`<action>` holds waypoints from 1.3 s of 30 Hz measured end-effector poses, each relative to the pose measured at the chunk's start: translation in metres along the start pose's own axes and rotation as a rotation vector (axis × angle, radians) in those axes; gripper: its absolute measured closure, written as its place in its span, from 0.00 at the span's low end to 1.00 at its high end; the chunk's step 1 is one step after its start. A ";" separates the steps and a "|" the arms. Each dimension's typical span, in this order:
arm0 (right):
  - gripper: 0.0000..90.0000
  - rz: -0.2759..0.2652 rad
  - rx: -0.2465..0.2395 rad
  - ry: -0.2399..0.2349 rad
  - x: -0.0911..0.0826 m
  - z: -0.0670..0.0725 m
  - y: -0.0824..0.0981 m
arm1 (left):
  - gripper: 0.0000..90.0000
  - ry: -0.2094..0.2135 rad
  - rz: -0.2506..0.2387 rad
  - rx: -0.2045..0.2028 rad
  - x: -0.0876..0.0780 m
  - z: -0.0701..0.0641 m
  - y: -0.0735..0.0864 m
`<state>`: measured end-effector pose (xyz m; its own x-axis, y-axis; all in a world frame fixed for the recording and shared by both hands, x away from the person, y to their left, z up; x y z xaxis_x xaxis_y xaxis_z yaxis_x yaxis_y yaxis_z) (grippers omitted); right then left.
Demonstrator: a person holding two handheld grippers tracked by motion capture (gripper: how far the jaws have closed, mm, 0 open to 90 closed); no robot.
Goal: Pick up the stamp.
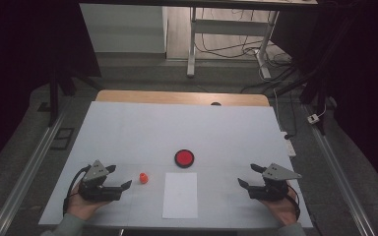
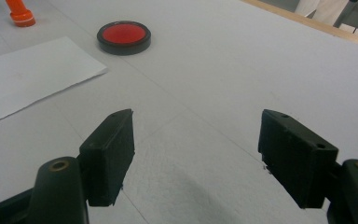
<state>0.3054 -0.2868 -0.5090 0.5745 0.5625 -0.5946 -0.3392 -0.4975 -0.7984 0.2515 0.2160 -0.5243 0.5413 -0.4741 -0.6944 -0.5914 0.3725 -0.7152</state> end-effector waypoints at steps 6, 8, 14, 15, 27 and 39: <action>0.32 -0.004 0.005 0.004 -0.002 0.000 0.003 | 0.20 0.011 0.000 0.000 0.000 -0.002 -0.003; 0.32 -0.009 0.010 -0.001 -0.003 -0.001 0.003 | 0.20 0.008 -0.001 -0.001 0.000 -0.001 -0.004; 0.33 -0.013 0.020 -0.004 -0.003 -0.001 0.005 | 0.20 0.003 -0.002 -0.015 -0.001 0.000 -0.004; 0.33 -0.013 0.020 -0.004 -0.003 -0.001 0.005 | 0.20 0.003 -0.003 -0.015 -0.001 0.000 -0.004; 0.34 0.002 0.007 -0.004 -0.001 0.003 0.005 | 0.21 0.005 0.005 0.013 -0.003 -0.004 -0.004; 0.35 -0.006 0.026 -0.016 -0.001 0.005 0.008 | 0.22 0.025 -0.003 -0.001 -0.001 -0.001 -0.011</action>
<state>0.2986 -0.2885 -0.5157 0.5646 0.5761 -0.5910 -0.3552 -0.4767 -0.8041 0.2567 0.2117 -0.5156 0.5279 -0.4952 -0.6900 -0.5905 0.3700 -0.7172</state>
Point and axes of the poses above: each handheld gripper's, and its own axes: x roughly forward along the jaws, y roughly out of its underside, z roughly to its left, the point moved 2 cm from there along x, roughly forward along the jaws, and after that the axes turned 7 degrees about z, right-handed, at the moved point
